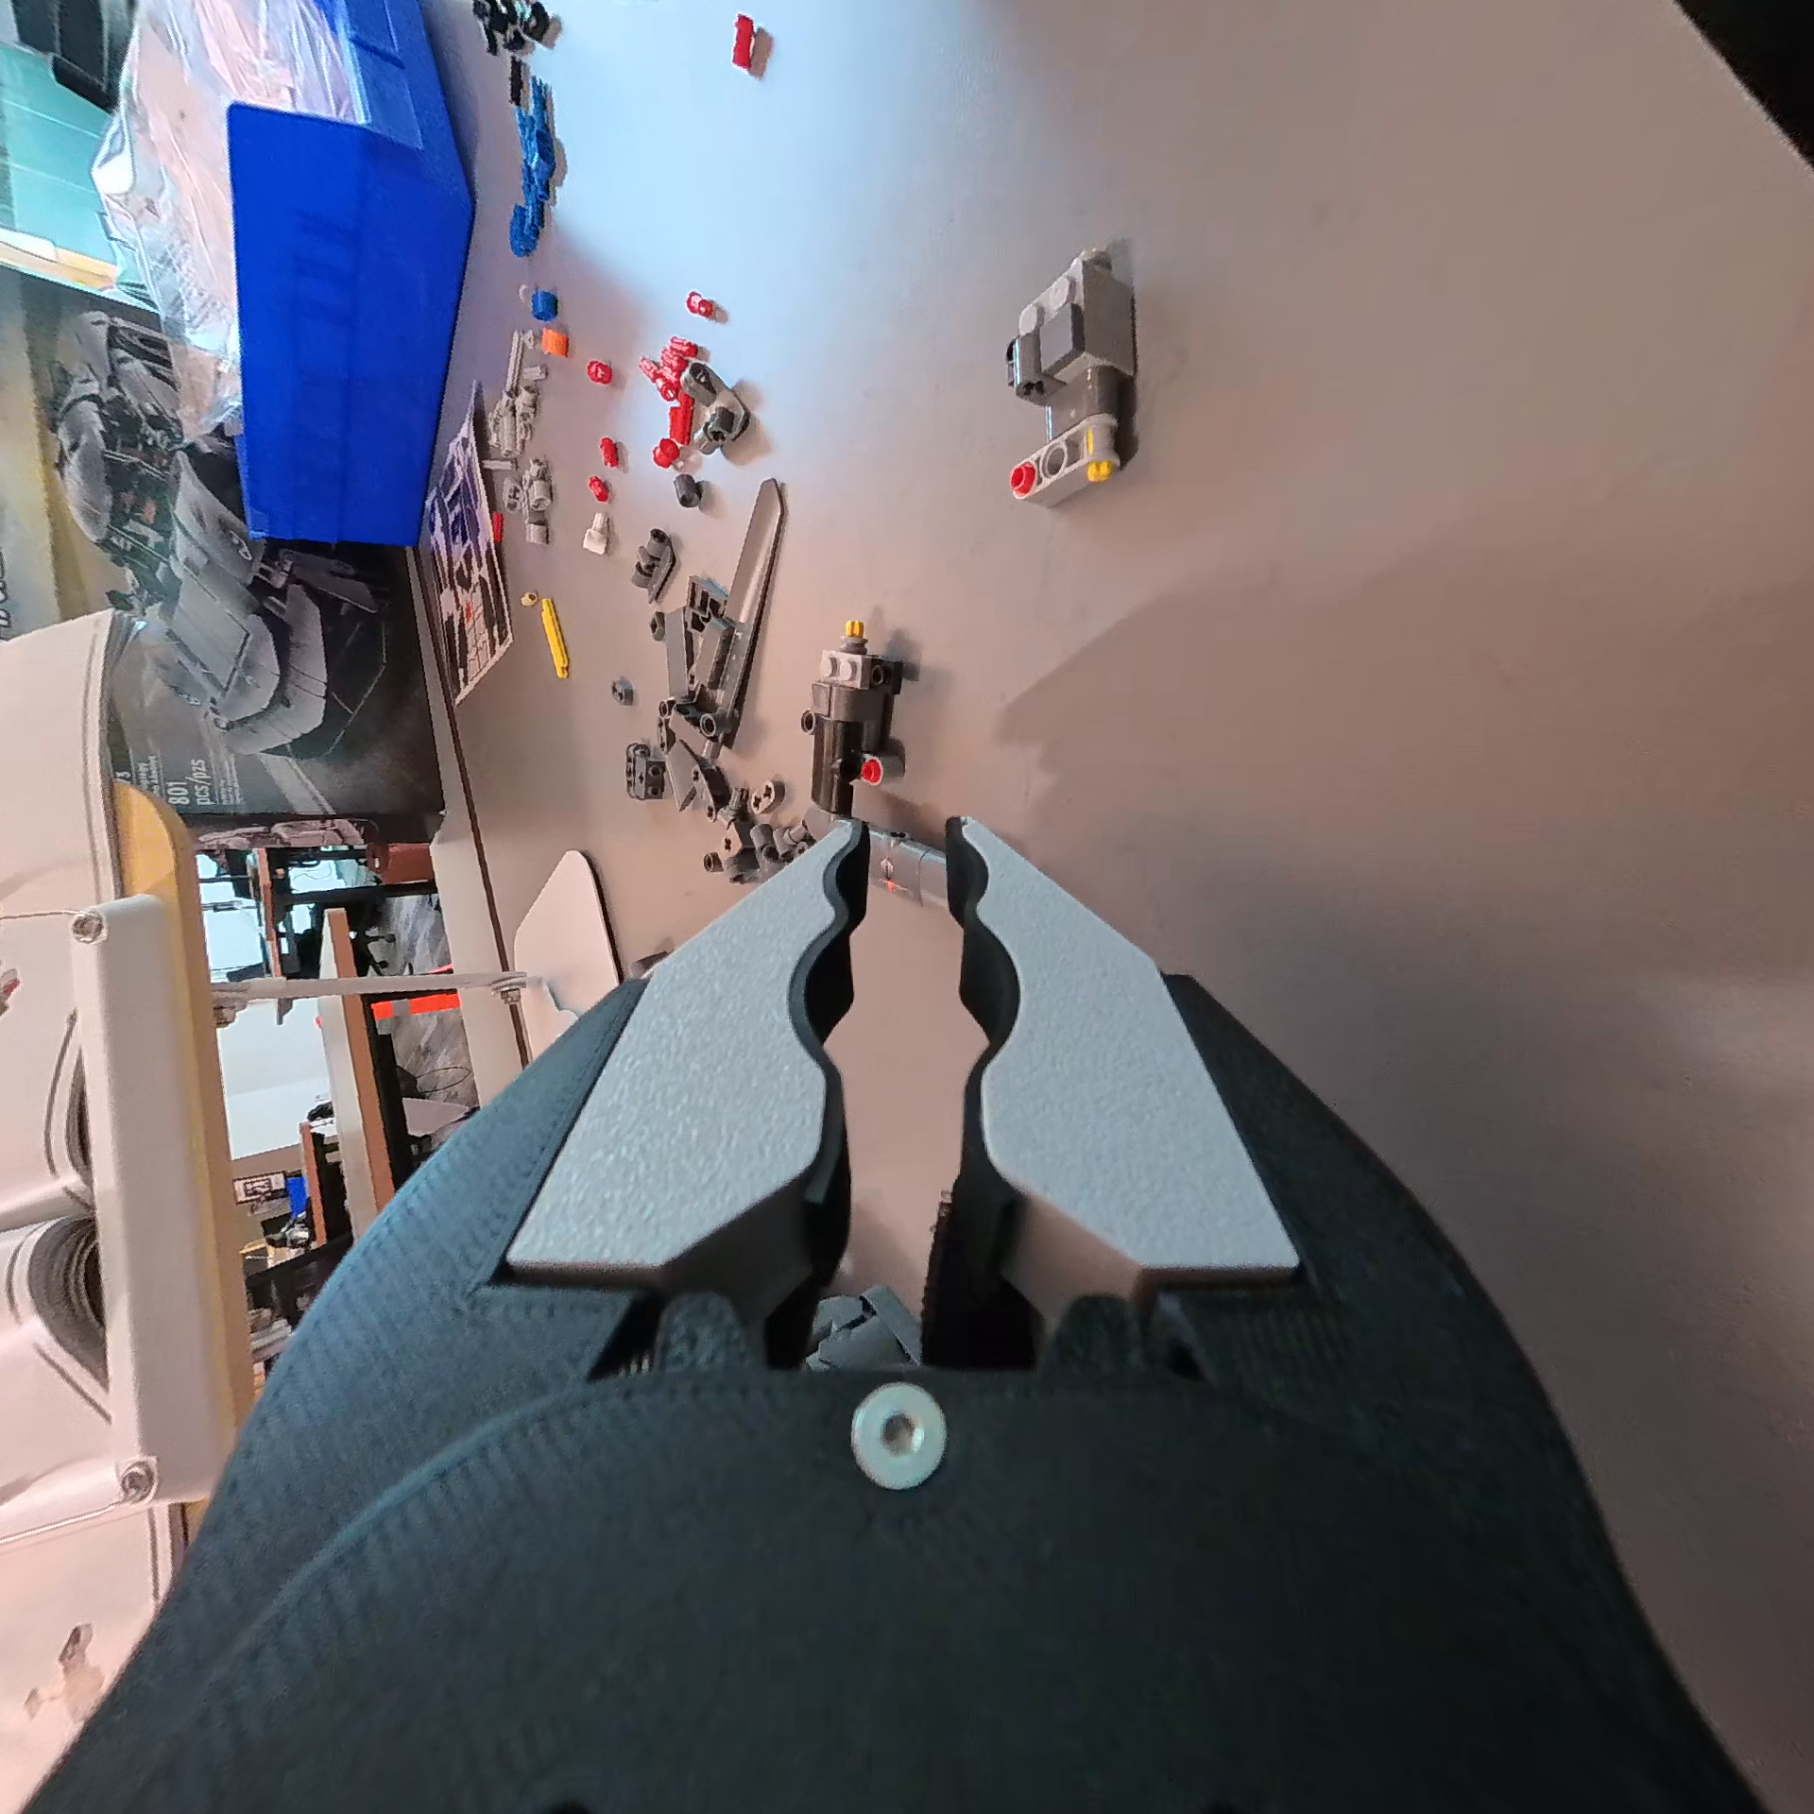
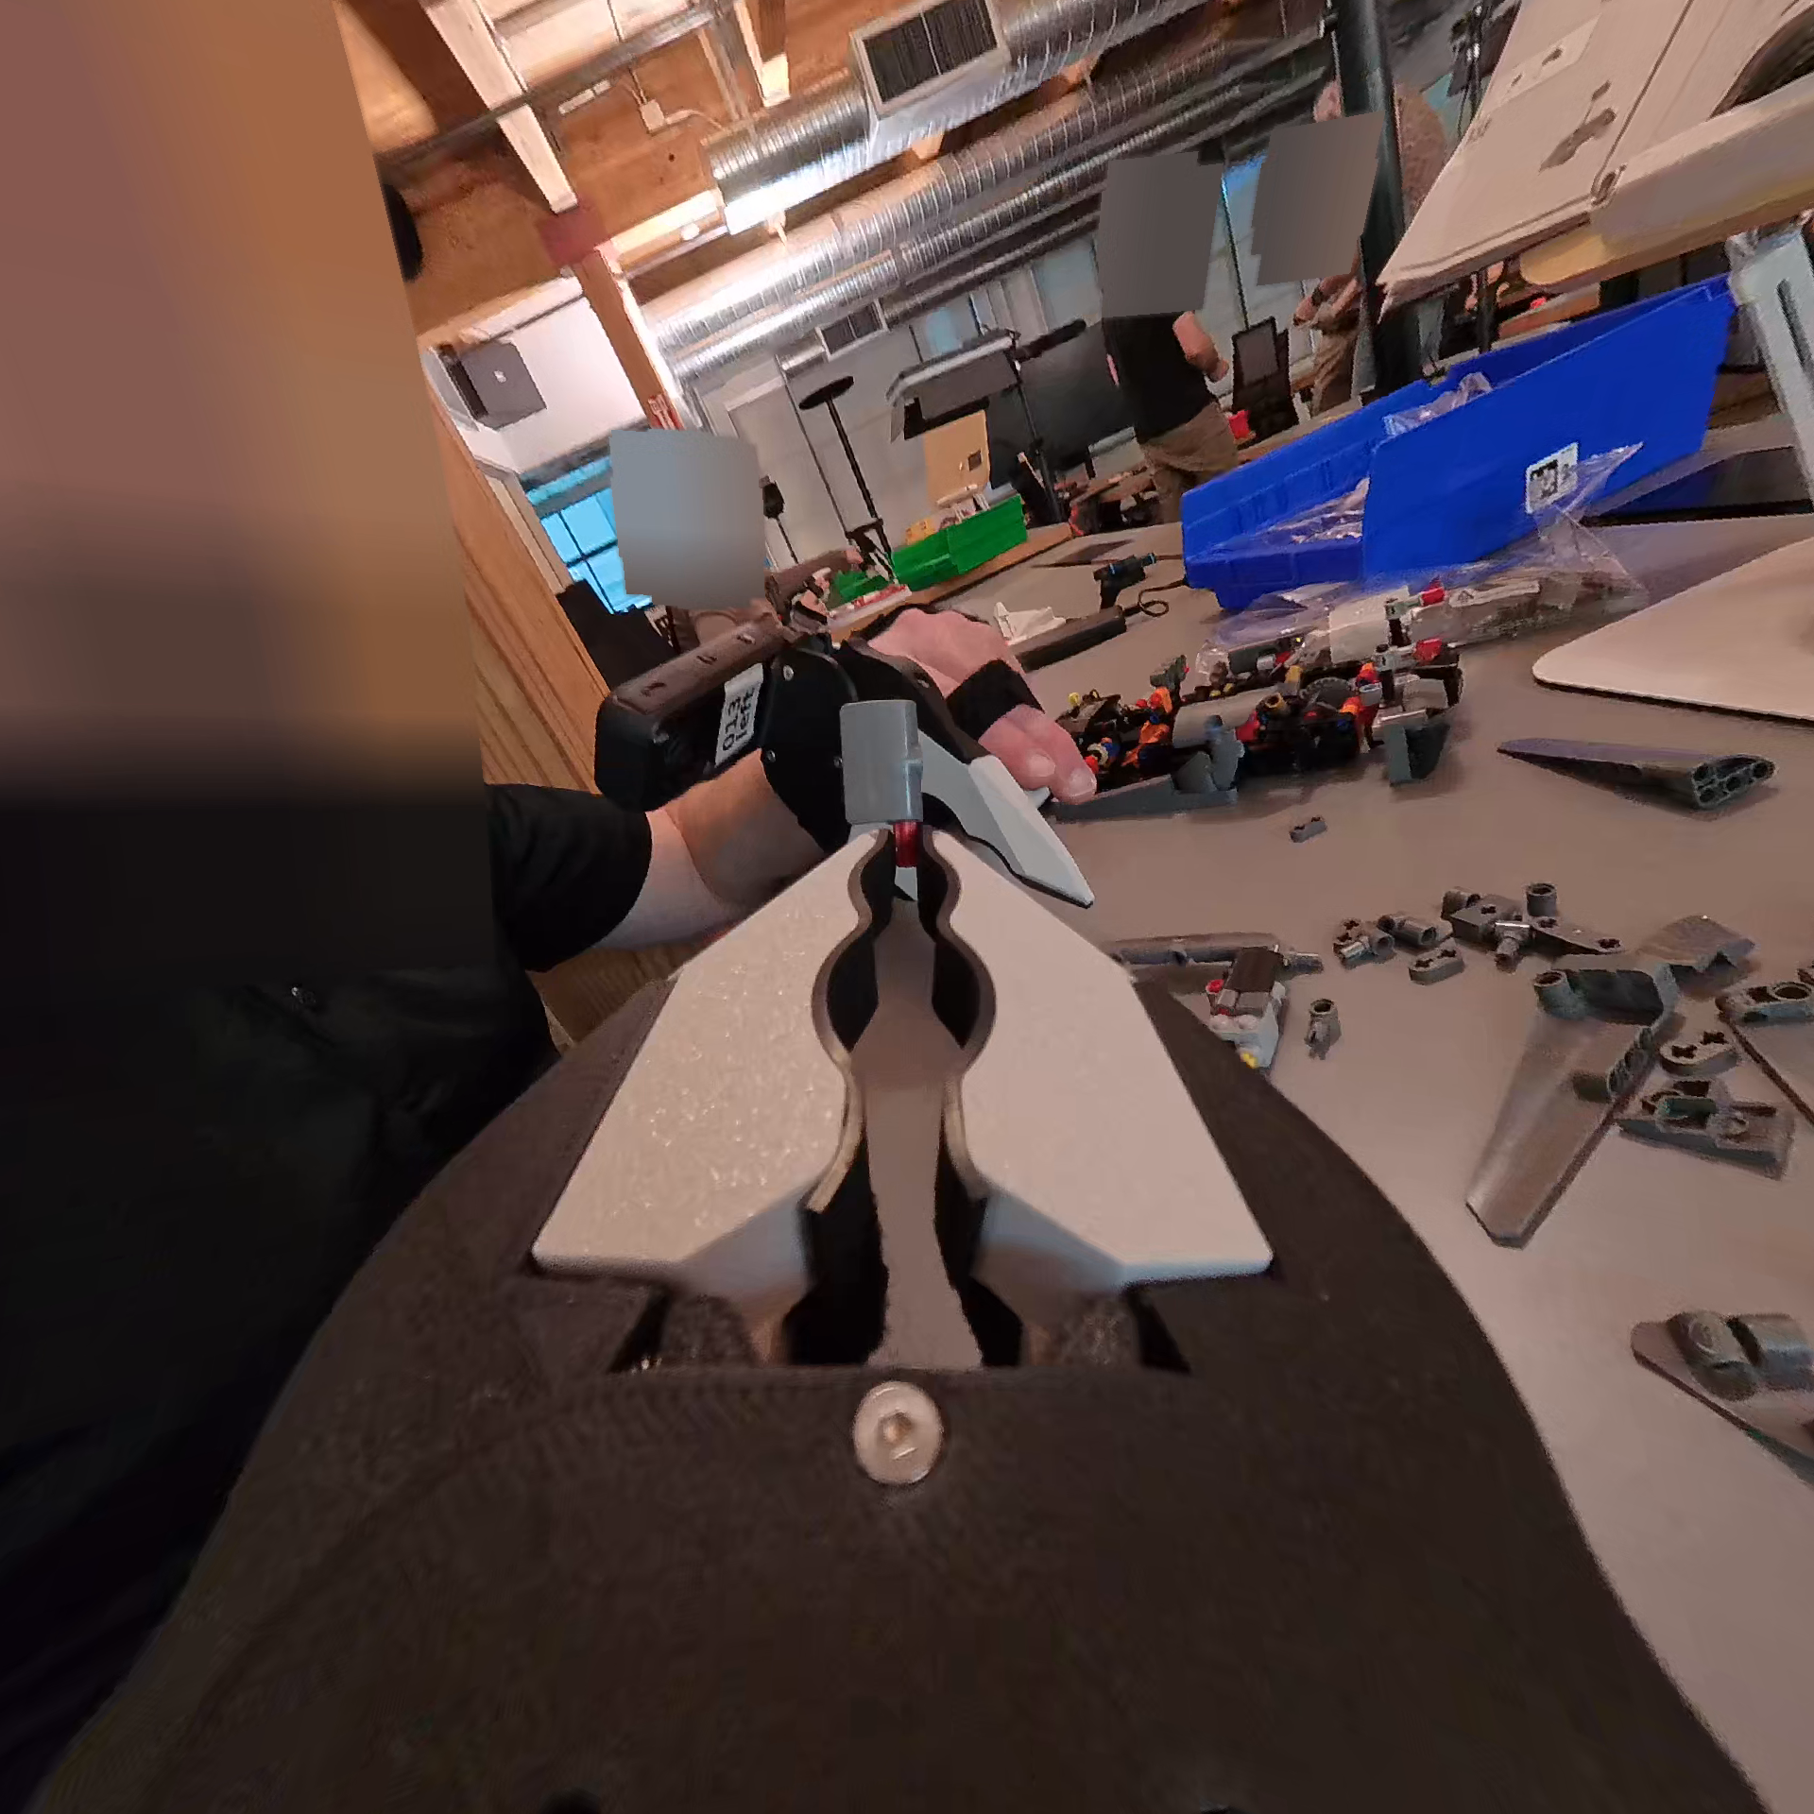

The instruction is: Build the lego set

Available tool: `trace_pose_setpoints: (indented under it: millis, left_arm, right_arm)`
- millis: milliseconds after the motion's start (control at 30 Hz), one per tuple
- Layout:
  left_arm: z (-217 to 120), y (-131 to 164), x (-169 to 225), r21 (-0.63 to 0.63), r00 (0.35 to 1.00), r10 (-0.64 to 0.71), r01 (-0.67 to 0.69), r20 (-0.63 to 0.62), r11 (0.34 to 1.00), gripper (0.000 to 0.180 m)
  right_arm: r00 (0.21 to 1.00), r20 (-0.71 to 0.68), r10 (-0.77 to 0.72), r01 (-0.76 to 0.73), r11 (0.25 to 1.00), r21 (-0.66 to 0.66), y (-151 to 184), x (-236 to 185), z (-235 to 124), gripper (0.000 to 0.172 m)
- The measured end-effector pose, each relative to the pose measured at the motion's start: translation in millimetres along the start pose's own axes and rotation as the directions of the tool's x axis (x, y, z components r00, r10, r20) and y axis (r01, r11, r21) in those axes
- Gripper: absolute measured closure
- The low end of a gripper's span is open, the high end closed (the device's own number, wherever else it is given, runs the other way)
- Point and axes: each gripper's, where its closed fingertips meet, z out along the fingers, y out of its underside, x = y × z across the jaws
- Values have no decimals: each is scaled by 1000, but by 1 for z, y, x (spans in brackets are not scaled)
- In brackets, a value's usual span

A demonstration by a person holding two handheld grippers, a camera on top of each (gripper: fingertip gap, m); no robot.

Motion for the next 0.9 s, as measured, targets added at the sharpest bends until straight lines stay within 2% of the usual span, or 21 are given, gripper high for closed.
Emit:
trace_pose_setpoints:
  millis: [200, 400, 633, 767, 900]
  left_arm:
    - [-1, -5, 3, 20, 1000, 2, -2, -15, 1000, 167]
    - [-4, -29, 10, 94, 999, -8, 13, -52, 995, 167]
    - [2, -46, 26, 86, 997, 10, -3, -82, 996, 167]
    - [4, -52, 27, 80, 997, -19, 25, -69, 996, 166]
    - [5, -56, 16, 80, 996, -88, 87, 9, 993, 165]
  right_arm:
    - [997, -62, -48, 44, 997, -68, 6, 2, -3, 171]
    - [986, -141, -86, 60, 983, -176, 18, 6, -9, 171]
    - [945, -239, -221, 120, 920, -373, 44, 12, -15, 171]
    - [879, -274, -391, 214, 836, -506, 58, 18, -18, 171]
    - [713, -253, -654, 347, 642, -684, 68, 29, -21, 171]
